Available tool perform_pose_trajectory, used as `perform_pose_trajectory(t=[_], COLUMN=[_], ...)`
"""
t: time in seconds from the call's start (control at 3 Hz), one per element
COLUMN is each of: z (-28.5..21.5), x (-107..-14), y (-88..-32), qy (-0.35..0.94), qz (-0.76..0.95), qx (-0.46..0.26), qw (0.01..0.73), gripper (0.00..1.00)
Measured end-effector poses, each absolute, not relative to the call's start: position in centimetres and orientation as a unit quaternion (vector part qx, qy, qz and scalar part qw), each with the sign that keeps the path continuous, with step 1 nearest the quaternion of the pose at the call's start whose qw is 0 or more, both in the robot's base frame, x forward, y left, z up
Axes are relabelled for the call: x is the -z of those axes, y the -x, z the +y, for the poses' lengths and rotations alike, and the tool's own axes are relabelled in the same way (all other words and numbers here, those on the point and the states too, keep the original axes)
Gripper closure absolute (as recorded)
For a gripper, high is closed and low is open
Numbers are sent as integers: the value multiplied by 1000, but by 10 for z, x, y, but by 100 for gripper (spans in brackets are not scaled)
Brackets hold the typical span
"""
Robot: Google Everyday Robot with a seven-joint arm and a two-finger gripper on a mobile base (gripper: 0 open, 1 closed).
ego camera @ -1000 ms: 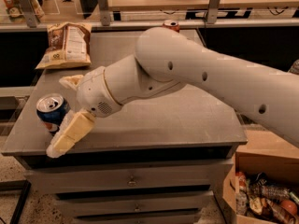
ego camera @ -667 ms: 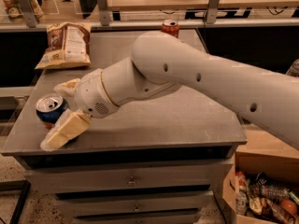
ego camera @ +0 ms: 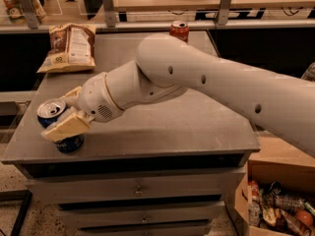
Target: Move pepsi can near brown chip bag
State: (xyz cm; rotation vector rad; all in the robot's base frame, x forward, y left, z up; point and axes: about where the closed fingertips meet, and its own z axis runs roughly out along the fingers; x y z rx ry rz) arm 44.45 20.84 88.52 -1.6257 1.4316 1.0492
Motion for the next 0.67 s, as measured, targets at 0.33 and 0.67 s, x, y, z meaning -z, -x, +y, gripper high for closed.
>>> perform_pose_trajectory(t=[0.33, 0.67], z=[209, 205], x=[-887, -894], y=[-449, -459], qy=[620, 608], qz=[558, 557], qx=[-421, -432], qw=[358, 366], gripper=[49, 48])
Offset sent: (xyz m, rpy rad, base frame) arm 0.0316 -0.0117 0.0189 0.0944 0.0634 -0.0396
